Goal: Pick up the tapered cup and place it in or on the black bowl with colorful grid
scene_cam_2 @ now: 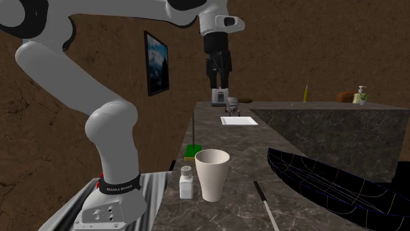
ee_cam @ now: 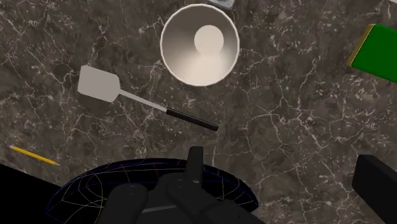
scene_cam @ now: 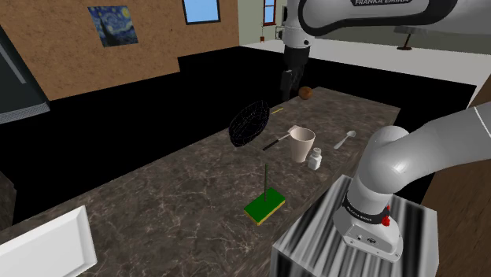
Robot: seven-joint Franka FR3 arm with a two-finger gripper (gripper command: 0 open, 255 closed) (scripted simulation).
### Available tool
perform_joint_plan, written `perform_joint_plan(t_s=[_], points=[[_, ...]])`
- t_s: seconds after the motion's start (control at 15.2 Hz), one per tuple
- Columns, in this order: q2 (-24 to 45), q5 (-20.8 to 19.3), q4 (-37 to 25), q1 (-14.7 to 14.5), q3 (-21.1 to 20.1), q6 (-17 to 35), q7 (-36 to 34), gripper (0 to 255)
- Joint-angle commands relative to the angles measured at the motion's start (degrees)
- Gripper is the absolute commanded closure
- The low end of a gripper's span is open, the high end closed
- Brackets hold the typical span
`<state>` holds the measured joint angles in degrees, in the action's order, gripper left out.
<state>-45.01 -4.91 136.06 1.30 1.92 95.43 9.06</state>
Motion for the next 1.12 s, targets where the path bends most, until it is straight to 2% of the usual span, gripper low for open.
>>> perform_joint_plan(t_s=[0.0, 0.73, 1.06], points=[[0.00, 0.00, 0.00, 0.00, 0.00, 0.00, 0.00, 0], [-3.46, -5.07, 21.75, 1.43, 0.02, 14.25, -0.09, 0], [-2.60, -7.50, 28.57, 2.59, 0.36, 20.65, -0.38, 0]])
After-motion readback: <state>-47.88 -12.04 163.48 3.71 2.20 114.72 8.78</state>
